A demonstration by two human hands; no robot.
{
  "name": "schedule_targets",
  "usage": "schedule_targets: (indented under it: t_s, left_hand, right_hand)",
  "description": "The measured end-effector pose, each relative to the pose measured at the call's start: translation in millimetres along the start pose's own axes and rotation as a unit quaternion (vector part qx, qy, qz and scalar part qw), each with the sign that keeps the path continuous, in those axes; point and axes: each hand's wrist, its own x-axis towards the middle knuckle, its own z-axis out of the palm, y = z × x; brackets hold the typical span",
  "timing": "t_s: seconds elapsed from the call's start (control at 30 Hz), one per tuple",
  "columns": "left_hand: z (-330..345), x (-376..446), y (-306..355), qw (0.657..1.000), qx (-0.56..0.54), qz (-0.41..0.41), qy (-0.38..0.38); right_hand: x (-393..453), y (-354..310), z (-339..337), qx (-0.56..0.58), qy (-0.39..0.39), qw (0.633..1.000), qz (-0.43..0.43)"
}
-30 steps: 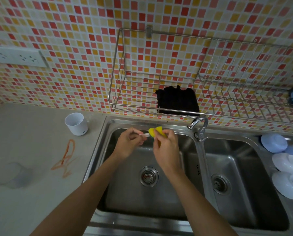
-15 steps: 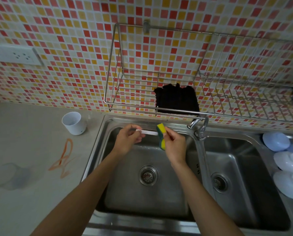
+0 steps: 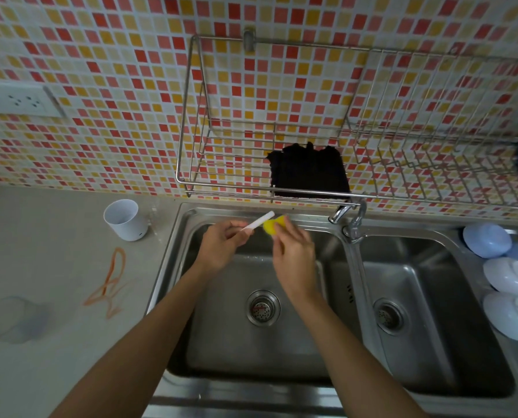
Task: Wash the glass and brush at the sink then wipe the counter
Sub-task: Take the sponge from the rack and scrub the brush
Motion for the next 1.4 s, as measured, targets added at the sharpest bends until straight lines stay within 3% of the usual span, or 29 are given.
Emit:
schedule_targets:
  t_s: [0.1, 0.27, 0.43, 0.57, 0.7, 0.87, 0.97, 1.07, 1.23, 1.4]
  left_hand:
    - [-2.2, 1.1, 0.5, 0.997, 0.065, 0.030, 0.013]
    - [3.2, 0.9, 3.6, 0.992, 0.083, 0.093, 0.006]
    - [2.8, 0.6, -2.0, 0.981, 0.147, 0.122, 0.043]
    - [1.9, -0.2, -2.8, 0.976, 0.149, 0.151, 0.054]
    - [4.5, -1.1, -2.7, 0.977, 0.149, 0.140, 0.065]
    - [5.7, -0.7, -0.5, 0.978, 0.134, 0.150, 0.057]
    - [6.1, -1.4, -0.5, 0.982, 0.120, 0.130, 0.068]
    - [5.5, -1.5, -1.5, 0.990, 0.086, 0.097, 0.064]
    - [15.6, 1.0, -4.3, 0.998, 0.004, -0.038, 0.049]
    - [25.7, 2.5, 3.0, 0.990, 0.015, -0.139, 0.023]
  right_hand:
    - [6.0, 3.5, -6.1, 0.030, 0.055, 0.997, 0.044]
    - [4.9, -15.2, 6.8, 0.004, -0.004, 0.998, -0.060]
    - [15.8, -5.6, 2.5, 0.008, 0.026, 0.999, 0.032]
    - [4.5, -22.9, 4.6, 0.002, 0.000, 0.999, -0.038]
    - [9.8, -14.6, 1.8, 0.009, 0.036, 0.999, 0.029]
    - [9.7, -21.2, 1.4, 0.002, 0.006, 1.000, -0.013]
    - [18.6, -5.7, -1.1, -0.002, 0.012, 0.998, 0.064]
    - [12.8, -3.5, -3.5, -0.005, -0.001, 0.998, 0.063]
    - [9.2, -2.5, -6.3, 0.019, 0.025, 0.995, 0.090]
    - [5.4, -13.3, -1.6, -0.001, -0.009, 1.000, 0.002]
